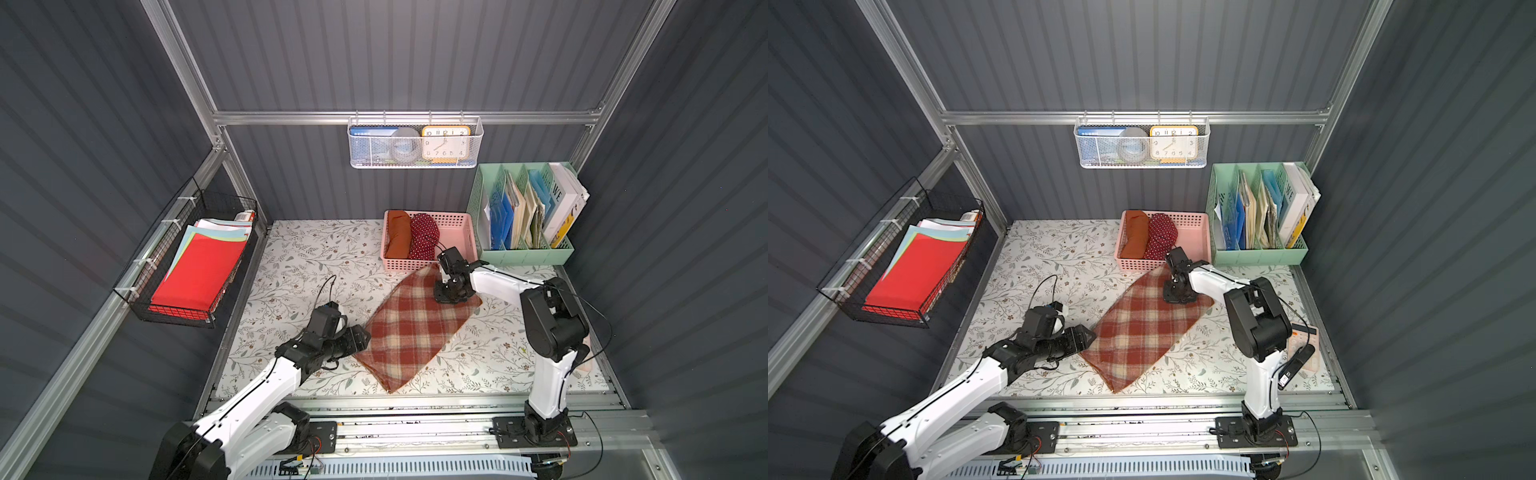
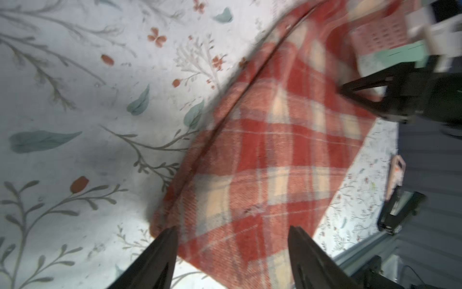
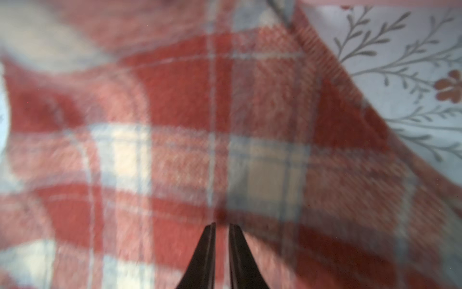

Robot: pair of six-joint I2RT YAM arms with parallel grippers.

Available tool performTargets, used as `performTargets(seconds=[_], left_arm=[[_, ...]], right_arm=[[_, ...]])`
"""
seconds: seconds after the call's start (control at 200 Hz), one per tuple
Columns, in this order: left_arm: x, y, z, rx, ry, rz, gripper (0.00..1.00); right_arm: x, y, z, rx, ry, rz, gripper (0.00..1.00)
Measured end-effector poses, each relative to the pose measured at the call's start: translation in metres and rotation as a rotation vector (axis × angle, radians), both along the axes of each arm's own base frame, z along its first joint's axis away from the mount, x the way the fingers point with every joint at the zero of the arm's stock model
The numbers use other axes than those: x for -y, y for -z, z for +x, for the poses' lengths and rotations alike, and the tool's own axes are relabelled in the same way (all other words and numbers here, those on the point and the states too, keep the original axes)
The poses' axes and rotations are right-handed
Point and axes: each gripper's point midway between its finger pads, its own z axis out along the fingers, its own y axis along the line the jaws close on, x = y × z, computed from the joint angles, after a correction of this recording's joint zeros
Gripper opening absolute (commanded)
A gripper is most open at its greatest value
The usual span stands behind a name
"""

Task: Roll up the skirts
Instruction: Adjust the skirt at the center of the board.

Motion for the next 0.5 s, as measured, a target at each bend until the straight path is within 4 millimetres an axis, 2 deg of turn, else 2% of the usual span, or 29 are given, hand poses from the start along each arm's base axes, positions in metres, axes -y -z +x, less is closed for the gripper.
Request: performTargets(seconds=[0.09,0.23,0.32,0.455,0.5], left_arm=[[-0.009,0.014,-0.006,-0.054,-0.033,0.048,0.72],[-0.018,0.007,-0.002,-0.013,-0.078,0.064,0.65],[-0.02,0.011,-0.002,-0.013,-0.088,0.071,0.6],[-0.023,0.039,-0.011,-0.062,-0.086,0.088,0.58],[-0.022,0.04,-0.011,-0.054,-0.082,0.083,0.55]], right_arm=[[-0.001,-0.02,-0.014,0.031,-0.014,0.008,0.22],[0.001,-0.042,-0.044,0.062,-0.021,0.027,0.22],[0.006,-0.043,-0.065,0.051,-0.019,0.029,0.22],[0.018,-0.04,-0.089,0.027,-0.003,0.02,0.23],[0.021,-0.039,-0.094,0.022,0.003,0.014,0.23]])
